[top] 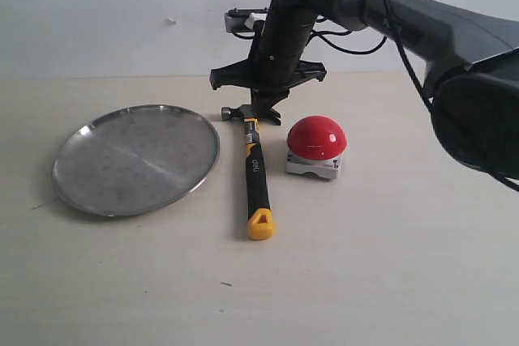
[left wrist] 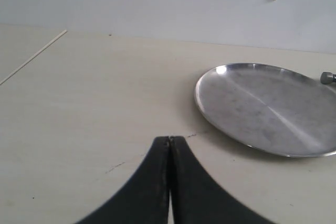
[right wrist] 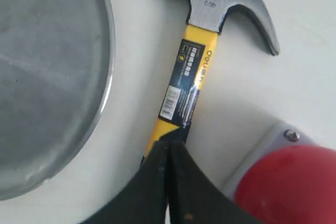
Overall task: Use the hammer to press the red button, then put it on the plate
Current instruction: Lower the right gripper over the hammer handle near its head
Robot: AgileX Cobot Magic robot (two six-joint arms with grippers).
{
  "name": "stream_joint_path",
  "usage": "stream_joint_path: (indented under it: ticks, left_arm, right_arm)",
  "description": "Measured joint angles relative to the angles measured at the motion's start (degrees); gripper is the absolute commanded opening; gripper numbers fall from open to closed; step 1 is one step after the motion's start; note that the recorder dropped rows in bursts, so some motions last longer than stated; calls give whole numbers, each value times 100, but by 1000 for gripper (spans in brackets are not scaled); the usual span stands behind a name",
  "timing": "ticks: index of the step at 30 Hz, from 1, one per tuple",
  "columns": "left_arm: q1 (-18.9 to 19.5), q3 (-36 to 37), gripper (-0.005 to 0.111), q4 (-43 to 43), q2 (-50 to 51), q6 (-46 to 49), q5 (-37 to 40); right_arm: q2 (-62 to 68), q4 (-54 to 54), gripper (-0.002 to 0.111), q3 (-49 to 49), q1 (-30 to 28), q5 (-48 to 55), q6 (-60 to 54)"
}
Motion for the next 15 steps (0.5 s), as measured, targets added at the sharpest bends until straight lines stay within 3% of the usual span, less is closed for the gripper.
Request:
stream_joint_path:
  ticks: [6,9,11,15]
  left_arm:
    - [0,0,0,0,0,0,0]
    - [0,0,0,0,0,0,0]
    - [0,0,0,0,0,0,0]
    - [0,0,0,0,0,0,0]
  right_arm:
    - [372,-62,19,-248,0,14,-35]
    - [495,-77,49,-248,0,14,-135]
    - [563,-54,59,-248,0,14,-231]
    - [655,-40,63,-248,0,18,-278]
